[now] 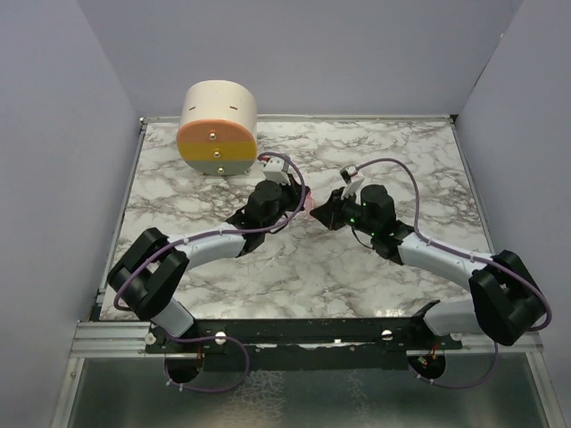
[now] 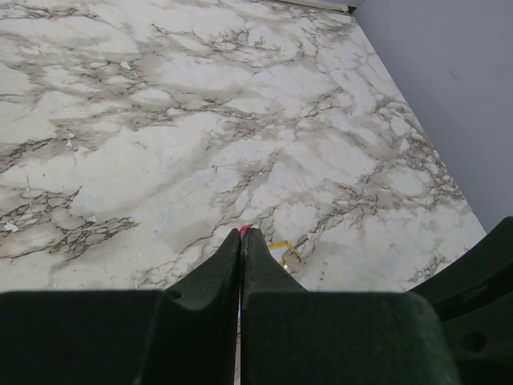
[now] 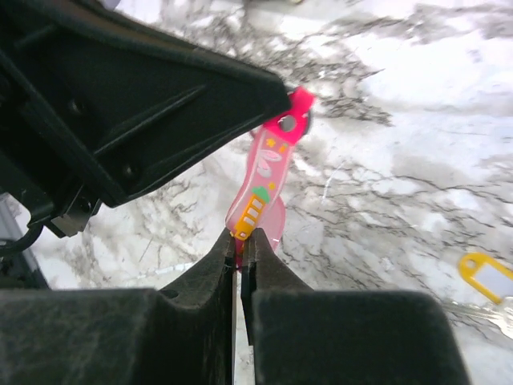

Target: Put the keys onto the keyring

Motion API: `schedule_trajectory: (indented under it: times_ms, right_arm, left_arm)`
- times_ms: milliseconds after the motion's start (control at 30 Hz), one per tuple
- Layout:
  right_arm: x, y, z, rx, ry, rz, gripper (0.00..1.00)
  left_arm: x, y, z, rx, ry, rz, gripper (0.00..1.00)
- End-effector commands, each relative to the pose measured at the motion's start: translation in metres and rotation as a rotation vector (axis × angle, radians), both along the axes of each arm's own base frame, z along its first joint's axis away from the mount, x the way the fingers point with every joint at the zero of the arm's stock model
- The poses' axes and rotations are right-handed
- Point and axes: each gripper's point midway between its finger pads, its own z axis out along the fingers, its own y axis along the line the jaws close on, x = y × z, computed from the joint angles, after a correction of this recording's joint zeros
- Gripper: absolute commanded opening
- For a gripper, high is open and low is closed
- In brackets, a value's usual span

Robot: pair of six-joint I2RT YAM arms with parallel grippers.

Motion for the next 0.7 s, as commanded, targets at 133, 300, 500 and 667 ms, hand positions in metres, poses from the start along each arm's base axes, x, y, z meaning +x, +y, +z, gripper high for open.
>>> schedule_trajectory:
  times_ms: [133, 300, 500, 667]
  right_arm:
    - [0.01, -0.038, 0.017, -0.11, -0.059, -0.175, 0.01]
    - [0.014, -0.048, 0.03, -0.135, -0.092, -0.222, 0.01]
    - [0.02, -0.059, 0.042, -0.169, -0.121, -0.278, 0.01]
    - [0.027, -0.068, 0.051, -0.204, -0.142, -0.325, 0.01]
  left_arm:
    - [-0.01, 0.007, 0.003, 0.074, -0.063, -0.05, 0.0]
    - [-0.016, 0.006, -0.009, 0.109, -0.06, -0.094, 0.0]
    - [-0.021, 0.007, -0.019, 0.144, -0.059, -0.122, 0.0]
    - [-0.027, 0.005, -0.023, 0.16, -0.069, -0.163, 0.0]
